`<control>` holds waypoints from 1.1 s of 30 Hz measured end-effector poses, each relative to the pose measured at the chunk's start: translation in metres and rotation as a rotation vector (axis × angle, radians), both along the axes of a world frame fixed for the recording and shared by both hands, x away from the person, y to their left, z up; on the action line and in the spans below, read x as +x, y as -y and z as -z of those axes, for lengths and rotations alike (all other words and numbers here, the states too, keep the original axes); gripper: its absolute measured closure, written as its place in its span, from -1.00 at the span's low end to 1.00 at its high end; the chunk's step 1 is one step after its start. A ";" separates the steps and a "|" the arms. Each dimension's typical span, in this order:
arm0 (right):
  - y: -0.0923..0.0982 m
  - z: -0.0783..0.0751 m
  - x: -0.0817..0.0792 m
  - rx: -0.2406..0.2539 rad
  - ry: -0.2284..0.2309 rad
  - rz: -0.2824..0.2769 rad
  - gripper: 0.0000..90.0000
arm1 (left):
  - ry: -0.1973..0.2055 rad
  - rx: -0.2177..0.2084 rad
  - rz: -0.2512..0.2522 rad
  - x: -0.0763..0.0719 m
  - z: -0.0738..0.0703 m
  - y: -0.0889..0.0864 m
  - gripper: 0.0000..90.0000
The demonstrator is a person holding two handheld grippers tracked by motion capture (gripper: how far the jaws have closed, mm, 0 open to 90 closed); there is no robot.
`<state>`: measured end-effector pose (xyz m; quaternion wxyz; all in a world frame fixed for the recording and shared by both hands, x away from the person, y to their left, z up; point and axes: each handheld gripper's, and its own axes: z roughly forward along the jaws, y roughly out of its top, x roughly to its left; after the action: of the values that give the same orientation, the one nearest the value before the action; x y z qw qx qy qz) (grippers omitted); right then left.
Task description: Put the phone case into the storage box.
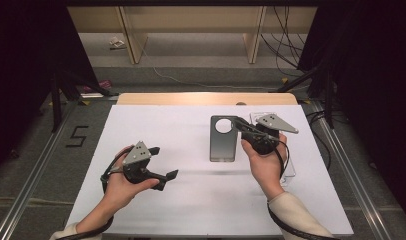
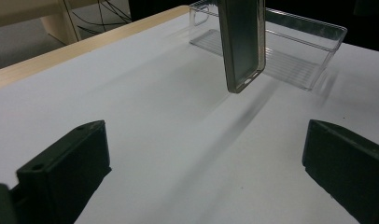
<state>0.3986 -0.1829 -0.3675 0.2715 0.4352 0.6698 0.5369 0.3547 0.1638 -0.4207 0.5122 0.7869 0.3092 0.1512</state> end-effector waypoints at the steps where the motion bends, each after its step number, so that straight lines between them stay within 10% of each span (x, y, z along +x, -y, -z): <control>1: 0.000 -0.001 0.000 0.001 0.001 0.001 0.90 | 0.000 0.002 0.002 0.000 0.000 0.000 -1.00; 33: 0.012 -0.006 0.004 0.006 0.008 0.019 0.90 | -0.007 0.006 -0.003 0.002 0.003 -0.002 -1.00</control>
<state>0.4024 -0.1944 -0.3617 0.2778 0.4403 0.6629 0.5380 0.3566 0.1660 -0.4235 0.5086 0.7885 0.3118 0.1498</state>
